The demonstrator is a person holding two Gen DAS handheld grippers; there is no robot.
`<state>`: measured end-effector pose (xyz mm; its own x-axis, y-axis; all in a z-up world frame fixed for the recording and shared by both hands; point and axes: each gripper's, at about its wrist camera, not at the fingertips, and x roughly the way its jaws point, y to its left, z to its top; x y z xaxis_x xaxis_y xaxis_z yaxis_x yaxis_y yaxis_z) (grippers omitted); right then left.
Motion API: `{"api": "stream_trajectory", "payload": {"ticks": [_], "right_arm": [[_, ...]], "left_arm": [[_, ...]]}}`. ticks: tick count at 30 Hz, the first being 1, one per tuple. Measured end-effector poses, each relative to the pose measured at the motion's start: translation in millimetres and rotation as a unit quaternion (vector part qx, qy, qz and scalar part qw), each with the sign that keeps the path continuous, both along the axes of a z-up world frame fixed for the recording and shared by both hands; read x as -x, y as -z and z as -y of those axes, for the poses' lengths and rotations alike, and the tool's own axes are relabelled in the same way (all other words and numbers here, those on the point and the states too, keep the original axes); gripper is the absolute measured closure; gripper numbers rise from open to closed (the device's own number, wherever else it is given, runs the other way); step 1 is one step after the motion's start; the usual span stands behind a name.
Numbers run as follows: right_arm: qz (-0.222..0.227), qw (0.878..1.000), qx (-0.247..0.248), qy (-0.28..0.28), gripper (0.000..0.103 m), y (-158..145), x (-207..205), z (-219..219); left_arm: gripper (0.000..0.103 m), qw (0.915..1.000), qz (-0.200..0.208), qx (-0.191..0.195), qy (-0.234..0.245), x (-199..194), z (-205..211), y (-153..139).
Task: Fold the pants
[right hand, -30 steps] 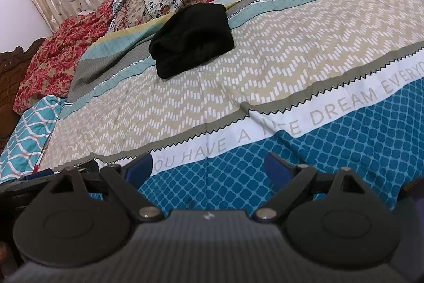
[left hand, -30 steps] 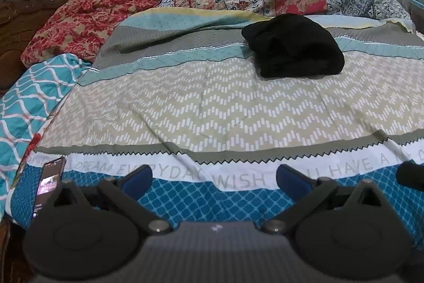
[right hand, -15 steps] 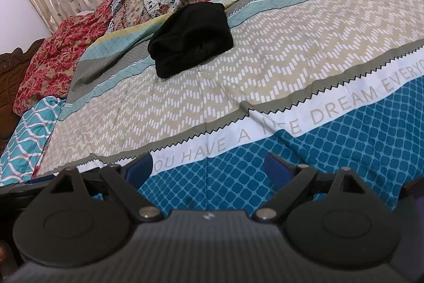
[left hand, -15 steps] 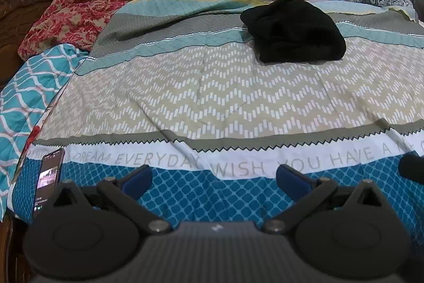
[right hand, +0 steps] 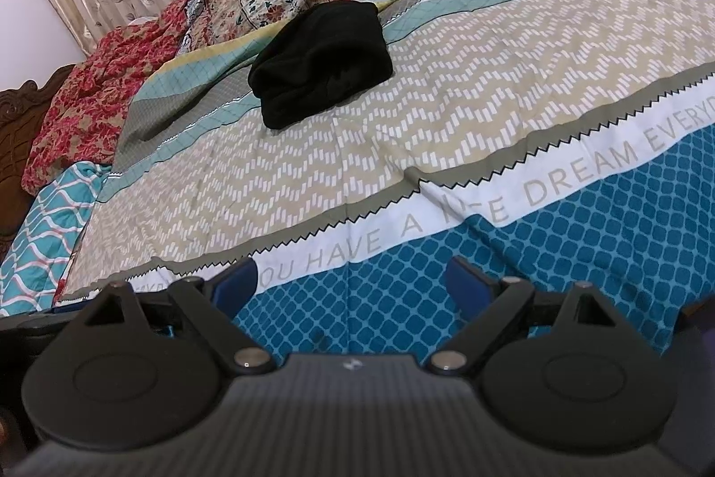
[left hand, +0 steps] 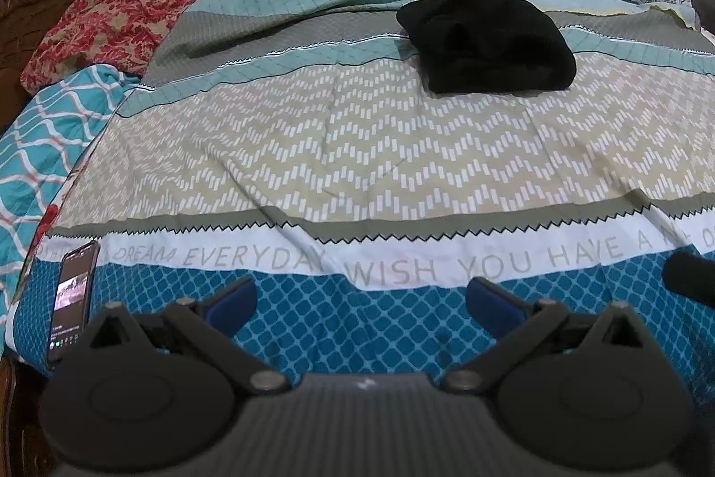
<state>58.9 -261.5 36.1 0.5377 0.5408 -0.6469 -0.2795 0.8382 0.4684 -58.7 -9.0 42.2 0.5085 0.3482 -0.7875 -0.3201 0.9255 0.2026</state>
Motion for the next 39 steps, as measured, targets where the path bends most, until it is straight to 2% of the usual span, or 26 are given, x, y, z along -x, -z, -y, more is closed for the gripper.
{"api": "stream_trajectory", "payload": {"ticks": [19,28,33,39], "right_arm": [[0.003,1.0,0.002,-0.004,0.01,0.6,-0.3,1.3],[-0.004,1.0,0.002,-0.003,0.01,2.8,-1.8,1.5],[-0.004,1.0,0.002,-0.002,0.01,2.9,-1.3,0.9],[-0.006,1.0,0.003,-0.004,0.01,3.4,-1.8,1.2]], "left_arm": [[0.0,0.9999,-0.01,0.012,0.005,0.0,0.1,4.2],[0.0,0.9999,-0.01,0.003,0.001,-0.7,-2.5,4.9],[0.0,0.9999,-0.012,-0.008,0.002,-1.1,-3.4,6.0],[0.0,0.9988,-0.004,-0.049,0.0,0.2,-6.3,4.6]]}}
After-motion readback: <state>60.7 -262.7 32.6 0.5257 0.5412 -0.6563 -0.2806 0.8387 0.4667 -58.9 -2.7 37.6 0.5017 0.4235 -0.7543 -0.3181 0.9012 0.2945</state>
